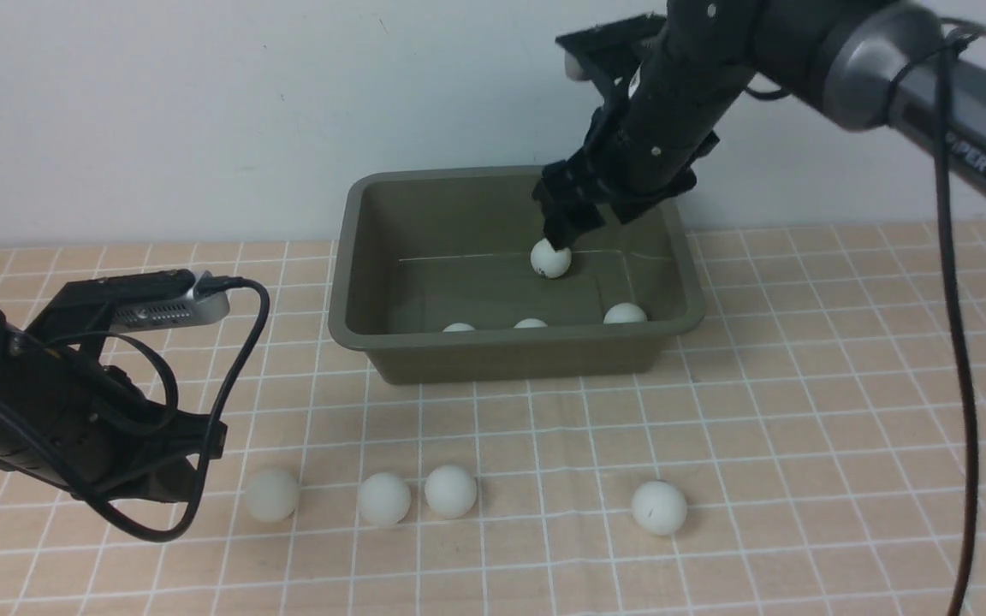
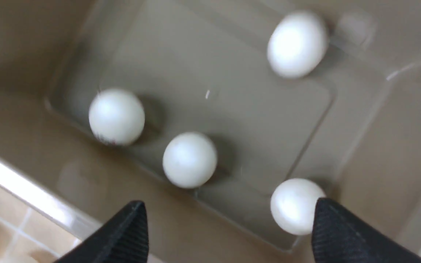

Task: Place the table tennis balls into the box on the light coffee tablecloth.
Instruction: 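Release the ping pong ball into the bin and lift the gripper away, then reach for and grasp a ping pong ball on the table, then release the ping pong ball into the bin and lift the gripper away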

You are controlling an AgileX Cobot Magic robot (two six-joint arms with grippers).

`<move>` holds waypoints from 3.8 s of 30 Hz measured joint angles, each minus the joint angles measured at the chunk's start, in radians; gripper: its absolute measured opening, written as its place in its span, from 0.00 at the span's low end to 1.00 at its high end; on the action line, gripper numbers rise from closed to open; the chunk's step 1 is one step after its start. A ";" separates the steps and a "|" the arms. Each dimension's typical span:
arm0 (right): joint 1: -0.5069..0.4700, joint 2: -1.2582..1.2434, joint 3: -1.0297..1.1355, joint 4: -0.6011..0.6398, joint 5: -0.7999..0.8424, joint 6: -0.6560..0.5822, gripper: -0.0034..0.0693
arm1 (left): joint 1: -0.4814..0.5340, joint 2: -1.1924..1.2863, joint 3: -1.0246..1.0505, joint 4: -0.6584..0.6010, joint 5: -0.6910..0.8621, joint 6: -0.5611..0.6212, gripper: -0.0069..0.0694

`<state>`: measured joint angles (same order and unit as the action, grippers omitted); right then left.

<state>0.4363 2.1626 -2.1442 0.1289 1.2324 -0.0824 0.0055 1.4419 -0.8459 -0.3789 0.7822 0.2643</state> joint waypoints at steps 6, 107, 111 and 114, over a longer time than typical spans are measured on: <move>-0.001 -0.196 0.117 -0.018 0.014 0.029 0.79 | 0.000 0.000 0.000 0.001 0.014 0.000 0.02; -0.021 0.018 0.202 0.092 -0.247 -0.165 0.76 | 0.000 0.000 0.000 0.002 -0.035 0.000 0.17; -0.022 -0.017 0.116 0.054 -0.164 -0.167 0.76 | 0.000 0.000 0.000 -0.003 -0.048 0.004 0.28; -0.033 -0.087 0.027 0.020 -0.059 -0.167 0.76 | -0.004 0.000 0.000 -0.045 -0.059 0.052 0.45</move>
<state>0.4036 2.0753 -2.1172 0.1484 1.1731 -0.2496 0.0019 1.4419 -0.8459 -0.4238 0.7232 0.3162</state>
